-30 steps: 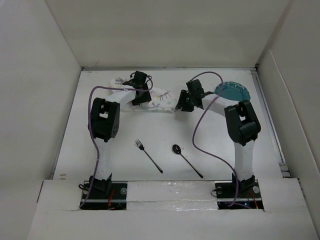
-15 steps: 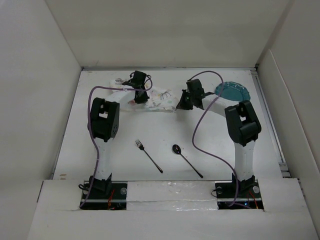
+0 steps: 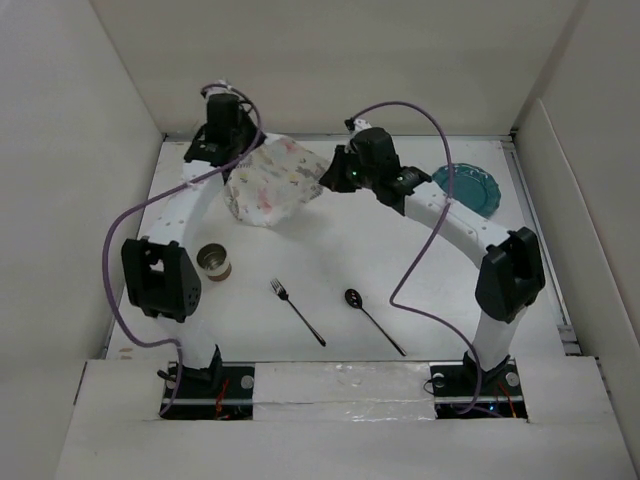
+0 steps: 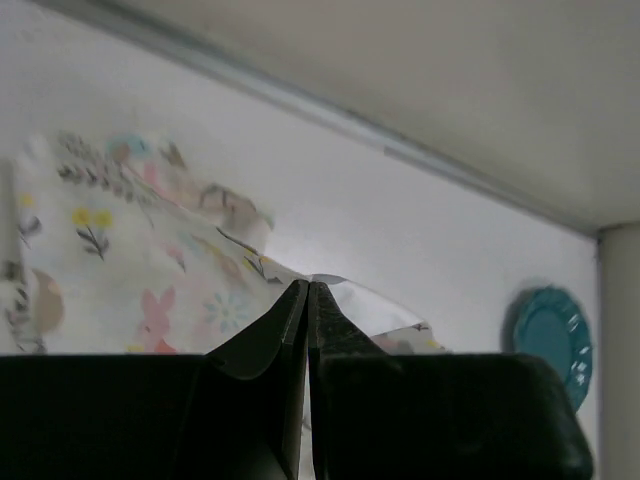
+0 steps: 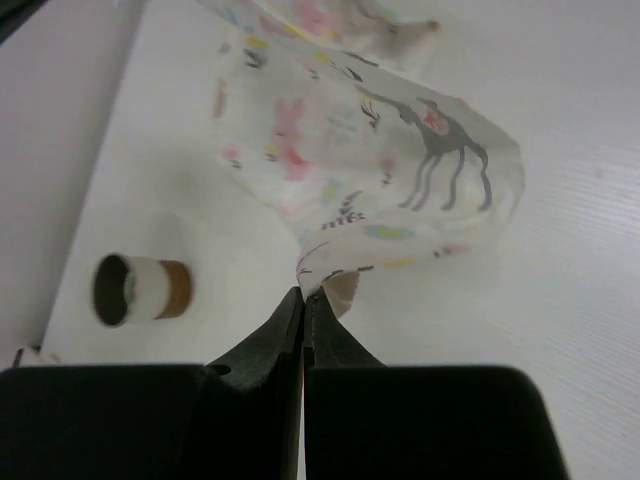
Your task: Set the dinner table for one person
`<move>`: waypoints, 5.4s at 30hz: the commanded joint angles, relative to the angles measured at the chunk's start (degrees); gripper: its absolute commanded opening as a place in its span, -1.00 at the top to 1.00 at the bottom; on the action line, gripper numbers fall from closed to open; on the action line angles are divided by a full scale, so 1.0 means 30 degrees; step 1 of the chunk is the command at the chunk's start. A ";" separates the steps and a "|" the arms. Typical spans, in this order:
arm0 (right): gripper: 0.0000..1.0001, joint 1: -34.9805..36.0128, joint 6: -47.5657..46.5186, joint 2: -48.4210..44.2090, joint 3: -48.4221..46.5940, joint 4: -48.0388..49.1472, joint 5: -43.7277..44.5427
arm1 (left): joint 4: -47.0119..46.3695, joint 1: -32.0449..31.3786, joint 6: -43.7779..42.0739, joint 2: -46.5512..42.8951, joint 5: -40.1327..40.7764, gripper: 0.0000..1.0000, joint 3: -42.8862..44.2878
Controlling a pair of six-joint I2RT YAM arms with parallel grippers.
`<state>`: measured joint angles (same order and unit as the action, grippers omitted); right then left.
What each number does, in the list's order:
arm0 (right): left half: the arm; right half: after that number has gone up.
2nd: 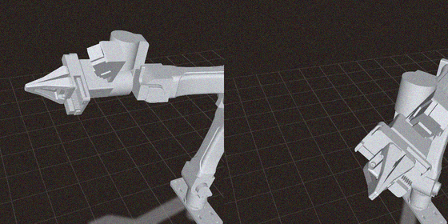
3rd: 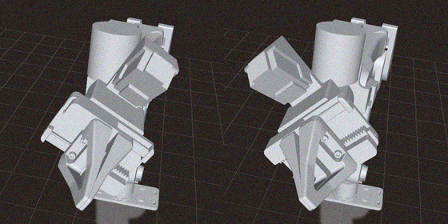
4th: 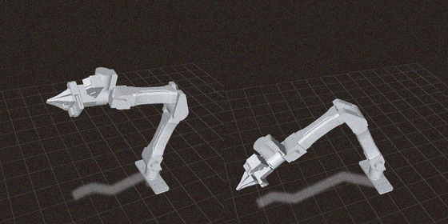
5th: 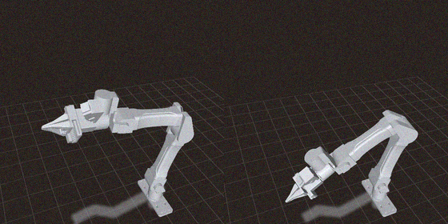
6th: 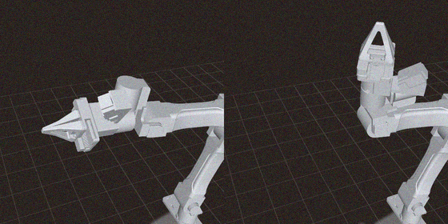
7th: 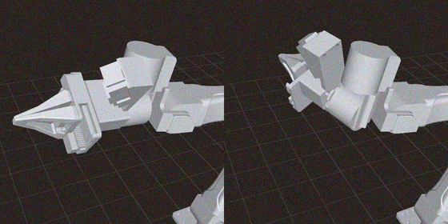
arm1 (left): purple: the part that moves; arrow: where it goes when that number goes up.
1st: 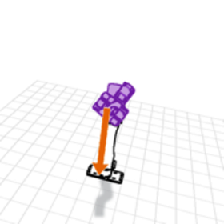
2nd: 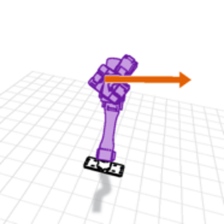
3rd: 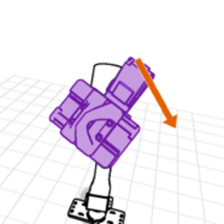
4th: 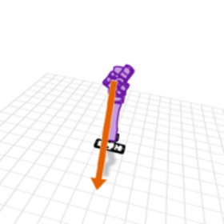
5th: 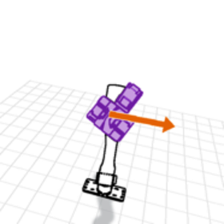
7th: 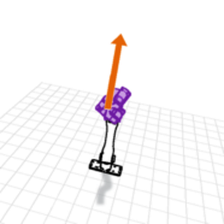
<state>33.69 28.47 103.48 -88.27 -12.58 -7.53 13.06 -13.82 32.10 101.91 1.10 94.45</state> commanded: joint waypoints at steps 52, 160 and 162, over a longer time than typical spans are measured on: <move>1.00 -0.7976 0.4105 -0.7599 0.9091 0.0354 0.3595 | 0.1417 -0.2690 -0.2028 -0.3293 0.3469 -0.28 -0.5780; 1.00 -0.9707 0.2874 -0.4141 0.6014 -0.0963 0.2393 | 0.8483 0.2177 -0.5894 0.5324 0.0014 0.00 0.7430; 1.00 -0.9707 0.2844 -0.4201 0.6161 -0.0876 0.2364 | 0.8040 0.2177 -0.5808 0.4124 -0.0191 0.19 0.5383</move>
<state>5.15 37.85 92.92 -68.14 -15.14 -2.11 41.93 -7.14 14.61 128.97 1.10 114.39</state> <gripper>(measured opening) 0.022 0.425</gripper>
